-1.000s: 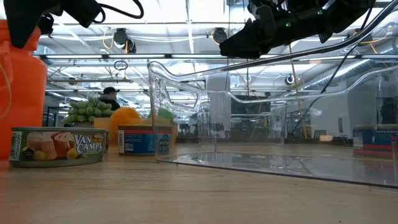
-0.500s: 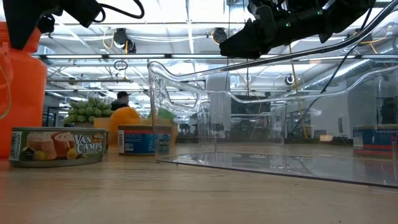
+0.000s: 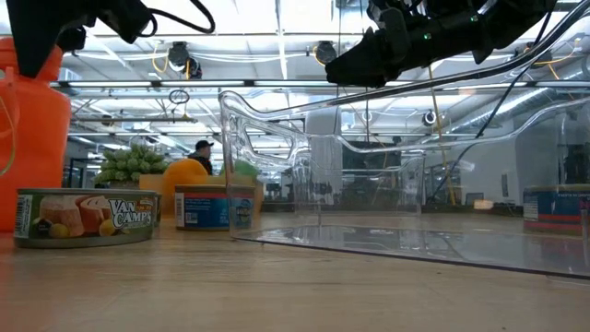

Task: Pick & Place Food Item
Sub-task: Put the orange water bottle into the top transparent bin

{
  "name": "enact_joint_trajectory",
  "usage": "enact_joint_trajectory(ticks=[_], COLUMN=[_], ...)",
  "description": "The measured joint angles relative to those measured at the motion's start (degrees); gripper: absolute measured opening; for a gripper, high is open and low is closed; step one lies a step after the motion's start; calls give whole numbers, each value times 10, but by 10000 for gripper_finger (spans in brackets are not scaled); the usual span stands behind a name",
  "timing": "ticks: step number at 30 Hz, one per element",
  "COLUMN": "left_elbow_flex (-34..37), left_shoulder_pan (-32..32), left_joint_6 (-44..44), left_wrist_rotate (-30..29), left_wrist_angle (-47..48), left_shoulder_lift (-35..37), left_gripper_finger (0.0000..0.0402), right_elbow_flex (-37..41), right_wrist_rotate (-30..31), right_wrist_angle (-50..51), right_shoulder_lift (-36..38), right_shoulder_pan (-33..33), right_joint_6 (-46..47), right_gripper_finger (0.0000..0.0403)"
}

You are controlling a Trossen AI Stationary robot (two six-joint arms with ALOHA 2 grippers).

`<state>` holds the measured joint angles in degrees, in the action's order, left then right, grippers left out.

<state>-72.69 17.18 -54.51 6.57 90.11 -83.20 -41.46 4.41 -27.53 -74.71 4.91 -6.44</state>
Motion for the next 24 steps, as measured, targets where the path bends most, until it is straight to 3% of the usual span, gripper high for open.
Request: enact_joint_trajectory(ticks=[3, 9, 16, 24], left_elbow_flex=[0, 0, 0, -11], left_shoulder_pan=[-8, -26, -59, -87], left_joint_6=[26, 66, 100, 160], left_wrist_rotate=[11, 18, 19, 24], left_wrist_angle=[-2, -1, -1, 1], left_shoulder_lift=[0, 0, 0, 16], left_gripper_finger=[220, 220, 244, 219], right_elbow_flex=[0, 0, 0, 0], right_wrist_rotate=[0, 0, 0, 0], right_wrist_angle=[0, 0, 0, 2], right_shoulder_lift=[0, 0, 0, 0], right_shoulder_pan=[0, 0, 0, 0], right_joint_6=[3, 8, 8, 9], right_gripper_finger=[210, 210, 210, 210])
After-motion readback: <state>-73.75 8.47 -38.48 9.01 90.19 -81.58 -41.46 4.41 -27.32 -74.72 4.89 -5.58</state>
